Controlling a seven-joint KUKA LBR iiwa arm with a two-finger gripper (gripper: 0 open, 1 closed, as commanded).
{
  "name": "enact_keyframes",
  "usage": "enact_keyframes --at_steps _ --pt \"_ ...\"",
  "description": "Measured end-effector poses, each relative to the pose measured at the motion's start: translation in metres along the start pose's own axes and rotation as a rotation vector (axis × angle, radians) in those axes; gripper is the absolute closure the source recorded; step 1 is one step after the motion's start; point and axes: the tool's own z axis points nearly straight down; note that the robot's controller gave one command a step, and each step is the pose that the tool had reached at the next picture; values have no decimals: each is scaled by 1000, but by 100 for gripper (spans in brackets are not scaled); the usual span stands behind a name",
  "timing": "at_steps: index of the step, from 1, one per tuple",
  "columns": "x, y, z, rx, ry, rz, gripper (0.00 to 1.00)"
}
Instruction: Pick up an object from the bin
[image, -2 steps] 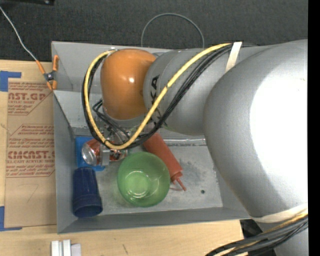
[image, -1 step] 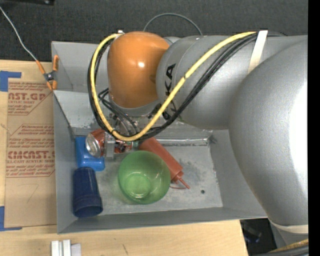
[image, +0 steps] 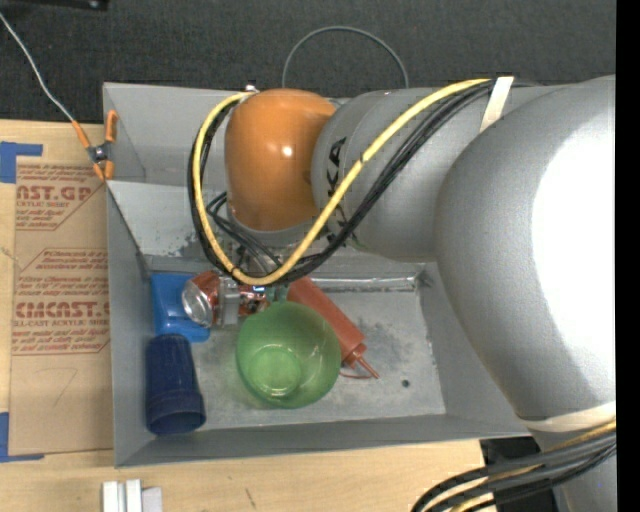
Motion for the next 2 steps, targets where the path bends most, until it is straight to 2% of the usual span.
enact_keyframes --at_steps 1,2 --pt "1 -16 17 -1 -11 -6 100" --pt "-3 -67 95 -1 -5 -266 100"
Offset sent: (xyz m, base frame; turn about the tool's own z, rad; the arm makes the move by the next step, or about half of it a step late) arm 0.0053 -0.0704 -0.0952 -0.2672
